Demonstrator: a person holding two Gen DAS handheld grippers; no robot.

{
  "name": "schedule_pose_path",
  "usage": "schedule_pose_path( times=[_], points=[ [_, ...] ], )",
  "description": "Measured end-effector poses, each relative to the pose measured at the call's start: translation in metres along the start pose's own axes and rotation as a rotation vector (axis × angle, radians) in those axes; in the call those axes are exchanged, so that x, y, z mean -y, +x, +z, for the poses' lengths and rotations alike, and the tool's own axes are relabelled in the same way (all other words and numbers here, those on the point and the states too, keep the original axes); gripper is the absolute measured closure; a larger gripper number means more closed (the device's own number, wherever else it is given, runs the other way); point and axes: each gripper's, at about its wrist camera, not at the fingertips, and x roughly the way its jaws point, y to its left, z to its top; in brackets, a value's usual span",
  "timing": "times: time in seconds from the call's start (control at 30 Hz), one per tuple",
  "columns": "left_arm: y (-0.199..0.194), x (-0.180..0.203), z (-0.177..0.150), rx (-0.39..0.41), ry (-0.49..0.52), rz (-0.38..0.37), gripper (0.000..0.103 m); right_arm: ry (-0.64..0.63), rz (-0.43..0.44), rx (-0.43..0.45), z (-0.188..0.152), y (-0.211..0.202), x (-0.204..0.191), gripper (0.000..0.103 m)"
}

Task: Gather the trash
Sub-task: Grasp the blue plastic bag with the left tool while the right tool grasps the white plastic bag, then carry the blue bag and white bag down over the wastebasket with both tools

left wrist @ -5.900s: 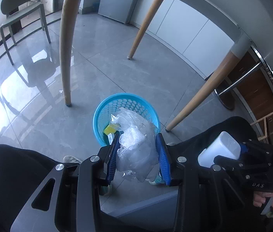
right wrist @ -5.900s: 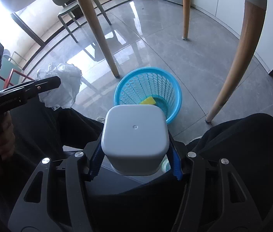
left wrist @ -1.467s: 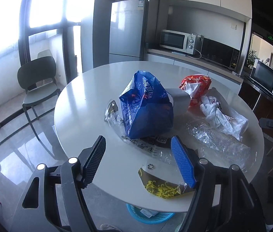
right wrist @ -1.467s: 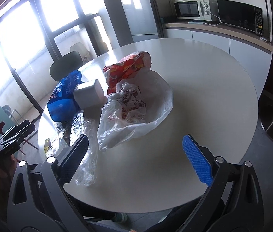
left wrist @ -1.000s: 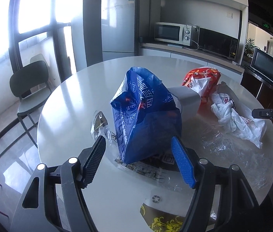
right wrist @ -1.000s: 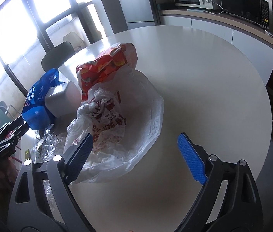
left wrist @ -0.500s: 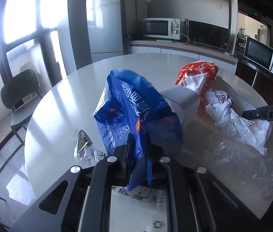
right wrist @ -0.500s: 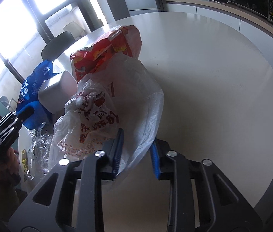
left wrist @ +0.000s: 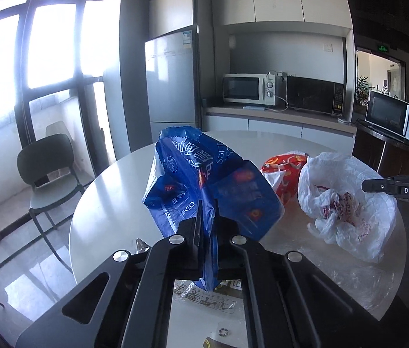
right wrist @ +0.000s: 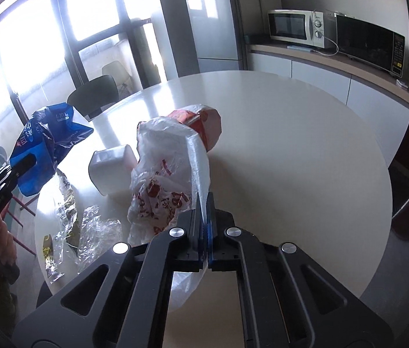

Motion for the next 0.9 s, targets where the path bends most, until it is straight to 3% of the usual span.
schedule_pose_path(
  times=[0.43, 0.9],
  points=[
    [-0.066, 0.011, -0.002, 0.033, -0.061, -0.05, 0.101, -0.059, -0.04, 0.131, -0.01, -0.077, -0.016, 0.102],
    [-0.105, 0.02, -0.013, -0.004, -0.077, -0.071, 0.101, -0.085, 0.006, 0.192, -0.029, -0.145, -0.035, 0.102]
  ],
)
